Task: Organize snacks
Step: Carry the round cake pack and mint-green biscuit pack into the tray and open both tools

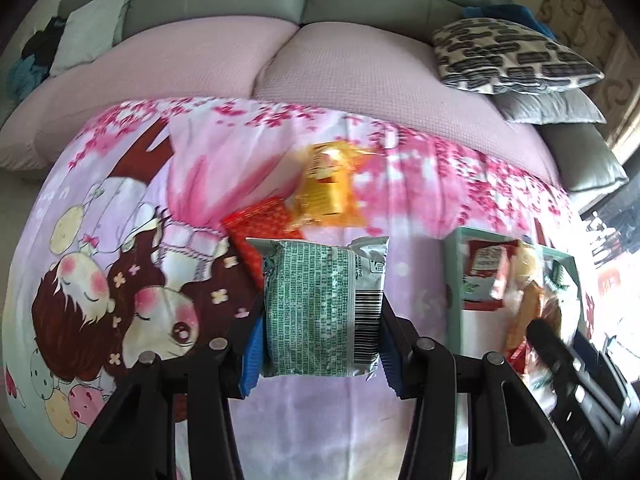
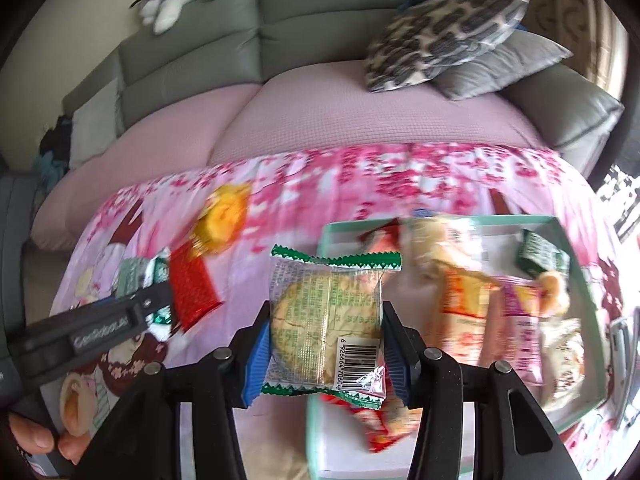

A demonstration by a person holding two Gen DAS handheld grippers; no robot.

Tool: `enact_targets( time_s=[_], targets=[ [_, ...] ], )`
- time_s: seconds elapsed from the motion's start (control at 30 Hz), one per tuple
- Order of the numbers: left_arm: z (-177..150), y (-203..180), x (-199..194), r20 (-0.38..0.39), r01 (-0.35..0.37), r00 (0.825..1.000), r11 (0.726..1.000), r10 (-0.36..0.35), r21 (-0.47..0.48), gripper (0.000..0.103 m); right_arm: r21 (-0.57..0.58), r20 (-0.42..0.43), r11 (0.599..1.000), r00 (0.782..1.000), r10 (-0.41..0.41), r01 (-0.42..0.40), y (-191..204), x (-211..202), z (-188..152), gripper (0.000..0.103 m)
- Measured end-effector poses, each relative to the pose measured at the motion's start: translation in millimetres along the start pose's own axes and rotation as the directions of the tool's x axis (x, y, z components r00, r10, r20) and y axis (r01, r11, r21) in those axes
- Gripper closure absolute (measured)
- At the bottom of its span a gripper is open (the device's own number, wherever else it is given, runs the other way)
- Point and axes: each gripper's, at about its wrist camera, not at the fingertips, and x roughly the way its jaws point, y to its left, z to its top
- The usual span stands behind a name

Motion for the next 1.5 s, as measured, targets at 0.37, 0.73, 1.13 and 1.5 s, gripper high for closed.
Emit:
enact_targets(
  time_s=[0.37, 0.73, 1.13, 1.5],
  targets=[
    [-9.4, -65.9, 0.3, -0.01, 0.075, 0.997, 0.986, -0.075, 0.15, 0.052, 0.241, 0.0, 0.957, 0.986, -0.168, 0.163, -116.9, -19.1, 3.9, 0.051],
    [-32.1, -132.7, 30.7, -0.055, 0.068, 0.997, 0.944, -0.053, 0.323, 0.052, 0.299, -0.029, 0.94, 0.987, -0.161, 0.162, -144.7, -15.3, -0.5, 0.05],
    [-47.9, -165.3, 43.8, -0.11, 0.137, 0.989, 0.917, -0.103, 0.374, 0.052, 0.313, -0.076, 0.935, 0.986, -0.152, 0.168, -152.0, -0.3, -6.3, 0.05],
    [-44.8, -154.9, 36.8, -0.099, 0.143, 0.988, 0.933, -0.116, 0.33, 0.044, 0.308, -0.102, 0.935, 0.983, -0.15, 0.175, -151.9, 8.9, -7.2, 0.03]
  ],
)
